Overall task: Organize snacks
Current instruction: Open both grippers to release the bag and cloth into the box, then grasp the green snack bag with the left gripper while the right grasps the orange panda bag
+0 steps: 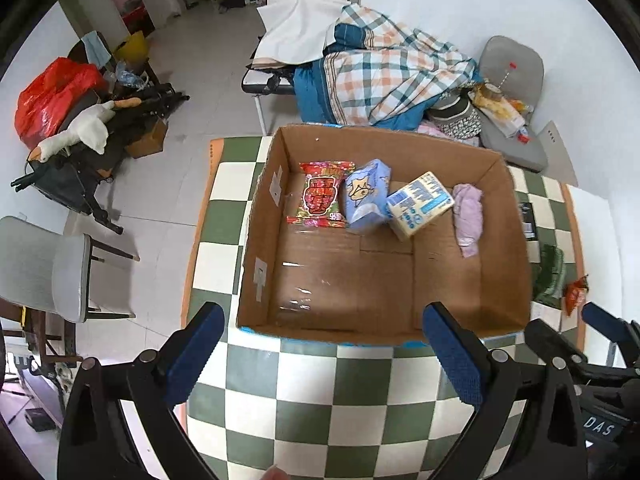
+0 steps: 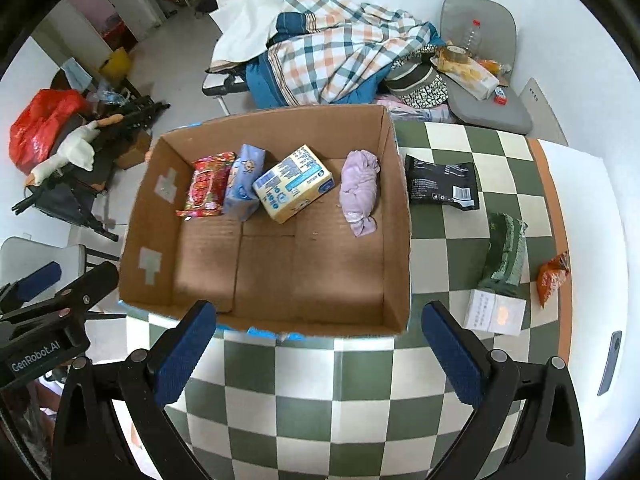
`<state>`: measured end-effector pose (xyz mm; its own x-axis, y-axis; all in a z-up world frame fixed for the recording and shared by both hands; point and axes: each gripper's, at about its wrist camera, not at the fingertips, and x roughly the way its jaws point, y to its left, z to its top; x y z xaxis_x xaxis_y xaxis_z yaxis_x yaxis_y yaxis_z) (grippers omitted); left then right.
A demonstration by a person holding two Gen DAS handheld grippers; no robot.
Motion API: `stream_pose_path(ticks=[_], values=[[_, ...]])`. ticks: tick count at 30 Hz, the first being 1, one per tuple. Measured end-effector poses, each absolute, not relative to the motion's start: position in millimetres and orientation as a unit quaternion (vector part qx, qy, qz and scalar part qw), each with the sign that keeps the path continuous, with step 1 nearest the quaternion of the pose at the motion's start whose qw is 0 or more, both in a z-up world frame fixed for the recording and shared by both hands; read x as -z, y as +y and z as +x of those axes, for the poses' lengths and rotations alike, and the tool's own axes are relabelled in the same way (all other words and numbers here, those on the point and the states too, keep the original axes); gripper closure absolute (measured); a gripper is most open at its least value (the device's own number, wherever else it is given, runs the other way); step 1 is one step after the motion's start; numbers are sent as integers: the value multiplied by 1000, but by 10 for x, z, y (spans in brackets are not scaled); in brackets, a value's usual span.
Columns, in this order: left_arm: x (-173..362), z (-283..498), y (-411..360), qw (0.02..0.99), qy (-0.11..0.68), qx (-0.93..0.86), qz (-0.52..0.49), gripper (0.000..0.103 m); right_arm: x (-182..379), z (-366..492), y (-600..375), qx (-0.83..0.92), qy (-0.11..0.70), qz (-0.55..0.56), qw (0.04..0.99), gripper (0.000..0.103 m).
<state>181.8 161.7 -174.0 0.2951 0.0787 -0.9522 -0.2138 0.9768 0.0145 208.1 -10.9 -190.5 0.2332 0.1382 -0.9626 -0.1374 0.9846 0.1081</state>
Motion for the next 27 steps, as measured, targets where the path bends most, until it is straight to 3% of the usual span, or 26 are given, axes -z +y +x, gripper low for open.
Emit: stream_pose_path(ticks=[10,18,27], values=[[1307,1717,1215,823,561,-78,-34,1,1615,1816,-483,-114,604,50,787,0],[1158,2163,123,831,555,5,47,1,1468,1914,-1646,-38,584,125,801,0],[1765,2840,-1181,788,600,87,107,1,1733,2077,-3220,77,582,179,790,0]])
